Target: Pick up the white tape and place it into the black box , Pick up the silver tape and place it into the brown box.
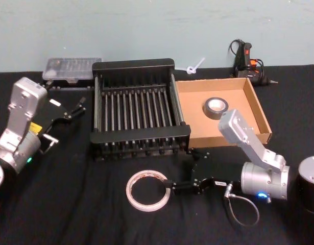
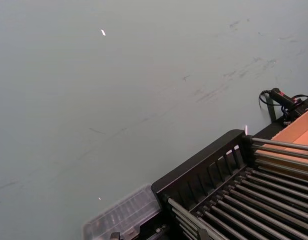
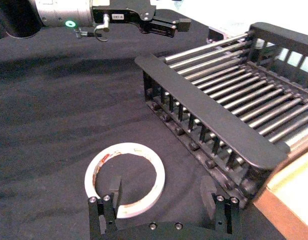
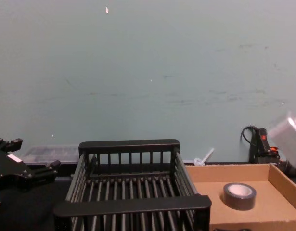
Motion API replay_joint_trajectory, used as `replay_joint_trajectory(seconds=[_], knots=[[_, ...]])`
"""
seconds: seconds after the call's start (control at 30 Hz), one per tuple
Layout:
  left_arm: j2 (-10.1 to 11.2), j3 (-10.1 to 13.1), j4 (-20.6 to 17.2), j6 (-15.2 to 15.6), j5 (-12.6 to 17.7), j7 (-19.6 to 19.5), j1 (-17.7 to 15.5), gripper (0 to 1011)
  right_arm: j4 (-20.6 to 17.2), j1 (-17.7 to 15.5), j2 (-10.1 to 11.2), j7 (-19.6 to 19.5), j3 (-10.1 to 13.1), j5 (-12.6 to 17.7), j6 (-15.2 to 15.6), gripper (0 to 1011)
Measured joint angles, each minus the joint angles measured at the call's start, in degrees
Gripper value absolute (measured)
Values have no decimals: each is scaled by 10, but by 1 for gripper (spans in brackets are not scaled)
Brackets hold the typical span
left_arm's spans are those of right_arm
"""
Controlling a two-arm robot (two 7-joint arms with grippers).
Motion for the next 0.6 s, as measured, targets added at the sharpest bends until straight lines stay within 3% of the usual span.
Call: replay_joint_trajectory(seconds=[0.6], knots=[[0, 0, 0, 0, 0, 0, 0, 1002, 71, 65, -38, -1, -56, -17, 1, 1002]])
